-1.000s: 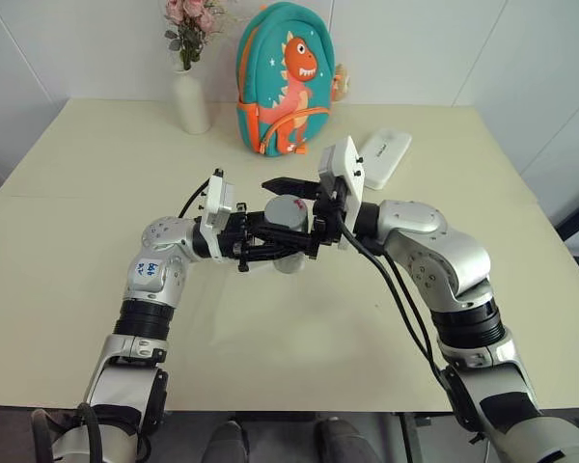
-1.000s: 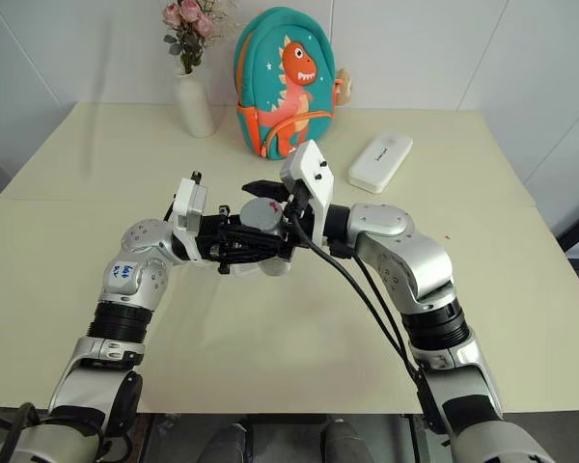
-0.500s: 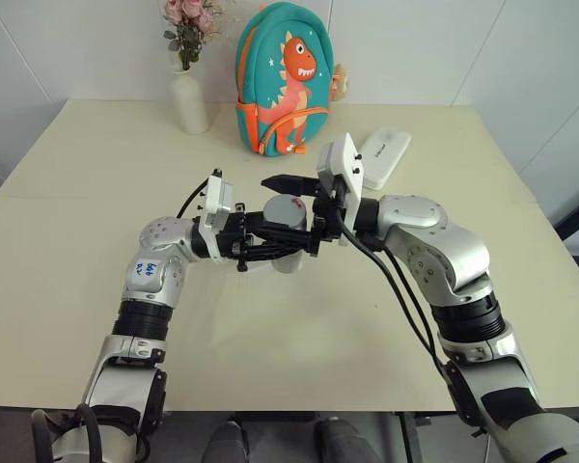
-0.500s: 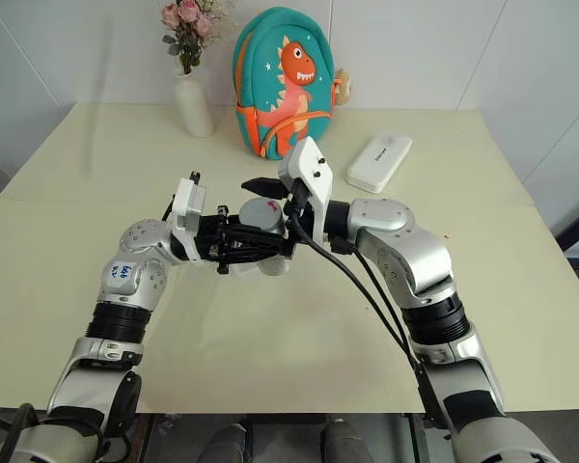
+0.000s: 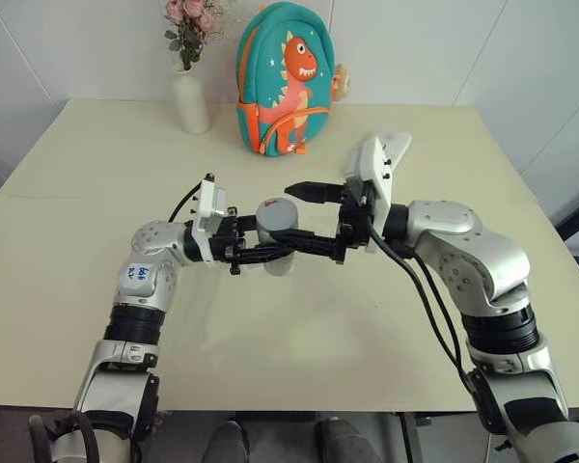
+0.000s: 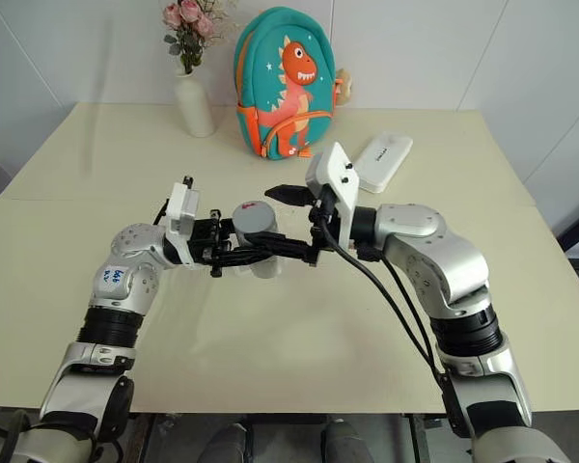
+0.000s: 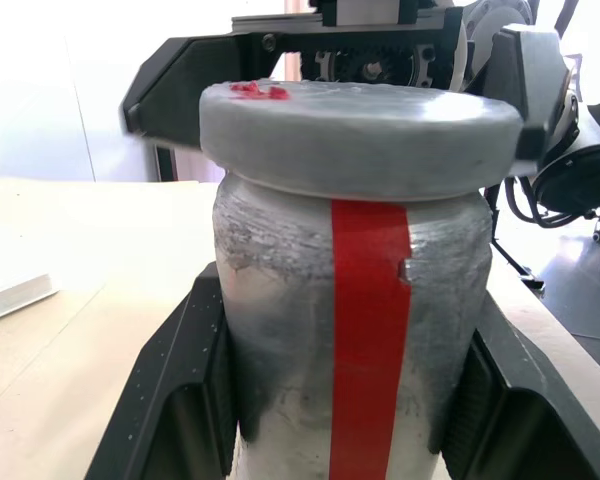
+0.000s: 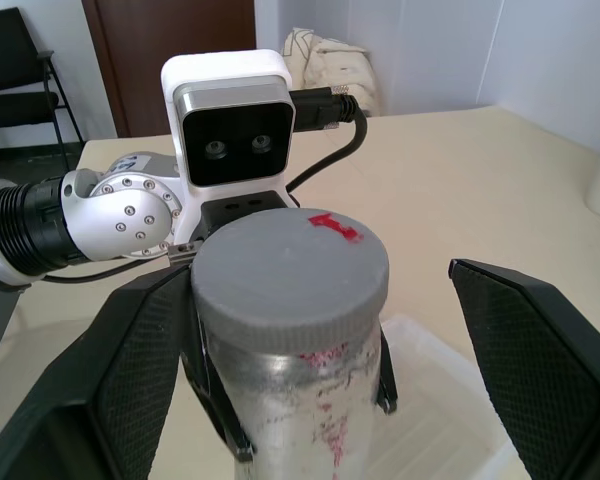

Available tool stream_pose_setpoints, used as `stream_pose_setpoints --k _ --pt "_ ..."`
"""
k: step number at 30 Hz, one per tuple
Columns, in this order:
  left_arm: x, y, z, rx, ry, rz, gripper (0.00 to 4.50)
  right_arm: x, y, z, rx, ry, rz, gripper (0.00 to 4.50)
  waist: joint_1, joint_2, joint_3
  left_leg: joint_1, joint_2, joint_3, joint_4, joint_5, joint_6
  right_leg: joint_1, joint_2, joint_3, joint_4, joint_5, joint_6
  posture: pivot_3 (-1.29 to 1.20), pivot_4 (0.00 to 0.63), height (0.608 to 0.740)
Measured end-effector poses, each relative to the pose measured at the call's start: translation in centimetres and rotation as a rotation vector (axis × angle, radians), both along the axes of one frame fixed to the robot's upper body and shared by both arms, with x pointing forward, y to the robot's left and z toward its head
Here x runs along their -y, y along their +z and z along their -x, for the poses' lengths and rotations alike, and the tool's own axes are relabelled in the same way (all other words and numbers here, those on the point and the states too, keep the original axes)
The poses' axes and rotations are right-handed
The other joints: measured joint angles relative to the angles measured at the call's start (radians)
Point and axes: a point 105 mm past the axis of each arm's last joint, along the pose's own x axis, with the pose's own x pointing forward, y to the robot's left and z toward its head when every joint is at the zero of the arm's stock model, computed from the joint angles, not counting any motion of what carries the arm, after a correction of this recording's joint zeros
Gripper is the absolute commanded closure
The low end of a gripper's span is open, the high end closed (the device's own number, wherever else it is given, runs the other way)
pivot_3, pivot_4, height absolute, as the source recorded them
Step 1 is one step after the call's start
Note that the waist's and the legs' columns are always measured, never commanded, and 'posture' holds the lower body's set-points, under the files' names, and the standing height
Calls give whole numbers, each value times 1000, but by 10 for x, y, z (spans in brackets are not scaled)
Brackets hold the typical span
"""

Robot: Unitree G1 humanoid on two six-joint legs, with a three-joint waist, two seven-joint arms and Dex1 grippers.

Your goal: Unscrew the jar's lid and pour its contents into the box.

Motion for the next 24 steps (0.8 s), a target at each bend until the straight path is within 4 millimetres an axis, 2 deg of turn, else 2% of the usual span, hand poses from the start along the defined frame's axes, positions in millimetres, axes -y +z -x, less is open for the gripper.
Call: stream_pose_setpoints --k 6,13,19,24 --pt "-1 0 0 6 0 -2 2471 15 -3 1 -20 -39 11 230 2 0 0 0 0 0 0 0 0 0 0 0 -1 0 0 0 150 740" --pt "-1 -1 0 8 -3 -6 2471 22 -12 16 -45 -14 59 230 3 0 0 0 0 0 0 0 0 0 0 0 -1 0 0 0 150 740" --pt "-2 -1 0 14 -2 -8 2471 27 1 24 -45 -5 7 230 1 0 0 0 0 0 0 0 0 0 0 0 0 0 0 0 150 740" --pt "-1 0 -2 10 -3 -7 2471 14 19 20 -16 -3 -64 230 0 0 0 0 0 0 0 0 0 0 0 0 0 0 0 0 150 740"
